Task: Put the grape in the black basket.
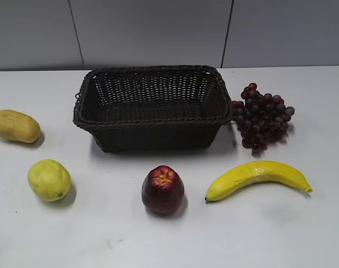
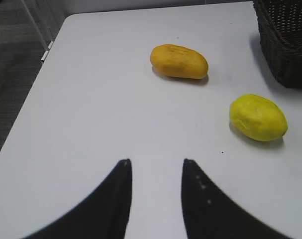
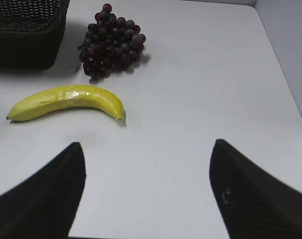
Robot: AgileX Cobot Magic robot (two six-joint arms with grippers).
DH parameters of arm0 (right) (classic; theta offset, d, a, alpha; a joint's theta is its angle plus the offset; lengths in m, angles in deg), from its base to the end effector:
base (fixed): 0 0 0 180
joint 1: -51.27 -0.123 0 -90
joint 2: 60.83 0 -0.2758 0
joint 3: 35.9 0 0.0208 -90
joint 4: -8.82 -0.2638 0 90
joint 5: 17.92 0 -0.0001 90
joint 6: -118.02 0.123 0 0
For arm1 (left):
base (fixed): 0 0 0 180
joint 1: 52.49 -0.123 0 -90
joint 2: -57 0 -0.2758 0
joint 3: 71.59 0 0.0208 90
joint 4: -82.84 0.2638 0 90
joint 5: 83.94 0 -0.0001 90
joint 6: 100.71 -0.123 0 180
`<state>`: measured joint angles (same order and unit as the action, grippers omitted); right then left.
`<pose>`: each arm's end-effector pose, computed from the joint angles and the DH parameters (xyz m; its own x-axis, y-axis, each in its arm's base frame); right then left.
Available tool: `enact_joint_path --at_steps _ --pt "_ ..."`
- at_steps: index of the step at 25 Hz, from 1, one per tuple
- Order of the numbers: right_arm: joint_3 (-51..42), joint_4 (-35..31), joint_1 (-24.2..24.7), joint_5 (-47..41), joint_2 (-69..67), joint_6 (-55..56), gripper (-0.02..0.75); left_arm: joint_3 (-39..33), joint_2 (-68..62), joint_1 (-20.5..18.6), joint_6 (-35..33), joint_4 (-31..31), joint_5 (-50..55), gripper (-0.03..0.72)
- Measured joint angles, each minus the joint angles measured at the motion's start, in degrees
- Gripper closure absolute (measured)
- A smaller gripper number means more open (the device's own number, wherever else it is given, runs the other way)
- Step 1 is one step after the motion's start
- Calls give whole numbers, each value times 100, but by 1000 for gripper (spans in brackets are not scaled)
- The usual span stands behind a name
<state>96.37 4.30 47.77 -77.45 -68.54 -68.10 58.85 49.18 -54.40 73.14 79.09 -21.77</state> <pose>0.0428 0.0110 0.2750 -0.4110 -0.0918 -0.9070 -0.1502 0.9881 -0.0320 0.0448 -0.0056 0.2597 -0.4894 0.0603 -0.8700 0.0547 0.9978 0.0383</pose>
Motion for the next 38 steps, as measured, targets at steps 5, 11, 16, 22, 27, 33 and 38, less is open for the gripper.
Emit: enact_joint_path --at_steps 5,11,16,22,27,33,38 --pt "0 0 0 0 0 0 148 0 0 0 0 0 0 438" --pt "0 0 0 0 0 0 148 0 0 0 0 0 0 448" --pt "0 -60 0 0 0 0 148 0 0 0 0 0 0 449" --pt "8 -106 0 20 -75 5 148 0 0 0 0 0 0 449" --pt "150 -139 0 993 -553 16 114 0 0 0 0 0 0 449" --pt "150 -139 0 2840 -1955 26 77 0 0 0 0 0 0 449" --pt "193 -234 0 4192 -3717 26 71 0 0 0 0 0 0 449"
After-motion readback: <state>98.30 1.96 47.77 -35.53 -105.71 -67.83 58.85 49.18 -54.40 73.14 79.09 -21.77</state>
